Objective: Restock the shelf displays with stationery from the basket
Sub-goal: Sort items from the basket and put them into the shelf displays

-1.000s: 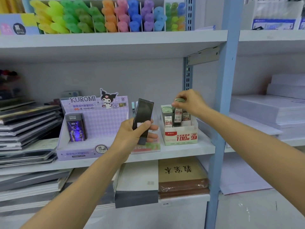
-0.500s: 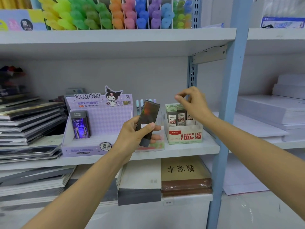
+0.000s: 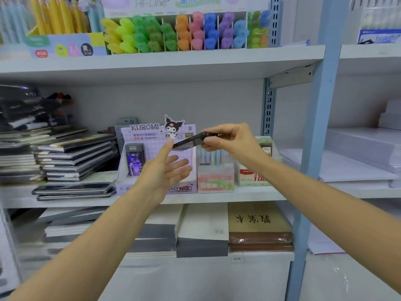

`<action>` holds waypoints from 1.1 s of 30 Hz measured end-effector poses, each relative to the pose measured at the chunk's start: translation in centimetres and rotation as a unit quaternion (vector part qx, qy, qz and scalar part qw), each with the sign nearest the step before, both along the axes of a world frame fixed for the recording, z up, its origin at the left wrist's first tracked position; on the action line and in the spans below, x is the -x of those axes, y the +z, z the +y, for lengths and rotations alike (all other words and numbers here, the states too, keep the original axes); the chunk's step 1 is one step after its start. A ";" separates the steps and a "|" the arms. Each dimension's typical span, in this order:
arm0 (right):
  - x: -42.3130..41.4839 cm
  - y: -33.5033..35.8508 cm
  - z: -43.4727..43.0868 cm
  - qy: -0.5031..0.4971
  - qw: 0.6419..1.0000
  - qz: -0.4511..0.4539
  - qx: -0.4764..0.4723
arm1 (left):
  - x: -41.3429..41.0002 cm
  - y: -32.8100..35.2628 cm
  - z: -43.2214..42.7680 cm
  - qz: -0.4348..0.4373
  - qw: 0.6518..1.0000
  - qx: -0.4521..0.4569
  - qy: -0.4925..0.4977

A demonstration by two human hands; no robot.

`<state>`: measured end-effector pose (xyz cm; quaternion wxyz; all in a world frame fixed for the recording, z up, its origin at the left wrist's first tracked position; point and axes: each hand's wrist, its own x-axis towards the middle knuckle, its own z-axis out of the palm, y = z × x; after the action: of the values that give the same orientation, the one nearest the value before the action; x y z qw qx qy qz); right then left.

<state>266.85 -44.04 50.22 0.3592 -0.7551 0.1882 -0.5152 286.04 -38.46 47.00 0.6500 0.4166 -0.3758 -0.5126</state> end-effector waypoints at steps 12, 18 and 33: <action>-4.8 -0.4 1.6 -0.130 0.976 0.145 0.100 | -3.4 -1.0 2.7 -0.169 0.977 0.125 0.045; -9.2 0.0 0.1 -0.082 0.980 0.178 0.046 | -5.6 -3.2 2.7 -0.334 0.917 0.176 0.127; -19.7 -1.4 -5.1 -0.166 0.968 0.147 0.118 | -13.8 -9.1 2.5 -0.807 0.547 0.130 0.180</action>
<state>286.60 -49.18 48.81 0.1453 -0.8180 0.2993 -0.4693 299.81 -35.98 37.90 0.1982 0.6249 -0.7219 0.2215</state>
